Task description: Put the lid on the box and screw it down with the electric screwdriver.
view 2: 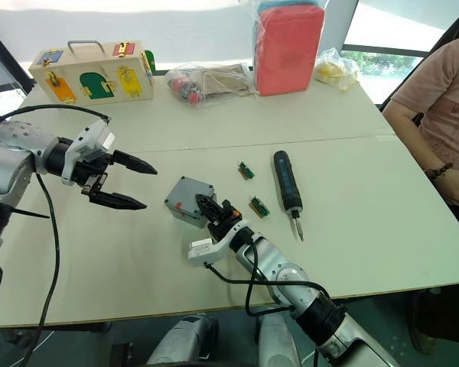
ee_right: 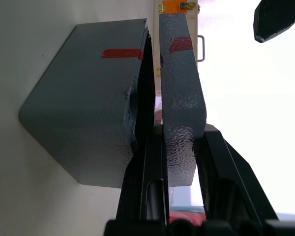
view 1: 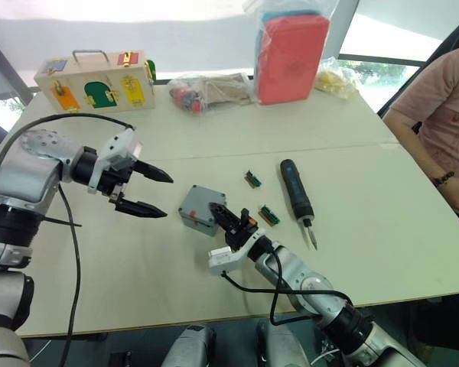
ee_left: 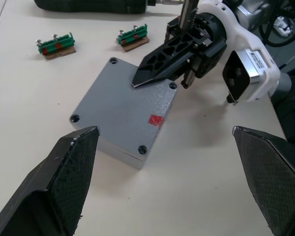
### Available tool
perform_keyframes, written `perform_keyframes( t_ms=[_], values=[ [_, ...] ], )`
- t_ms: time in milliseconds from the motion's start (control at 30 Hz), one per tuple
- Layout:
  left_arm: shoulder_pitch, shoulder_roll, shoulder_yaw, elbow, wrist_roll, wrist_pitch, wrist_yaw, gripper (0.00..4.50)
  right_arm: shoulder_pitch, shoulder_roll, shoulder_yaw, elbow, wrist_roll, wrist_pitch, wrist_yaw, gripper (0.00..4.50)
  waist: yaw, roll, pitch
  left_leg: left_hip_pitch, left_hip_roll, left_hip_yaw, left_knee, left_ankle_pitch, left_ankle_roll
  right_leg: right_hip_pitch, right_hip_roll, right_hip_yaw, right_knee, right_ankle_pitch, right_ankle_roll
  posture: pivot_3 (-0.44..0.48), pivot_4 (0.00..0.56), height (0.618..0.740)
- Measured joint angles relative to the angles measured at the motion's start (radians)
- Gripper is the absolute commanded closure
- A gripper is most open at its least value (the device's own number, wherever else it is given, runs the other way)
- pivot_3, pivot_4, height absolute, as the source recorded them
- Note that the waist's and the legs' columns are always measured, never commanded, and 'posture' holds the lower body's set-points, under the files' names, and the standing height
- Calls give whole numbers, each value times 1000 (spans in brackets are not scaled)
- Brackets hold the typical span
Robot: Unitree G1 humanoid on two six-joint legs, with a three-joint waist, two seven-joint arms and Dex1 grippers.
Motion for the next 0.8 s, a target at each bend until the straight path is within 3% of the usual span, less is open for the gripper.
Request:
perform_keyframes(
  t_ms=[800],
  values=[
    [-44,-6,0,73,39,-64,0,58,-4,-21,21,-20,-48,-3,54,4220,0,0,-3,2,0,0,0,0,0,1,0,0,0,0,0,0,150,740]
  ],
)
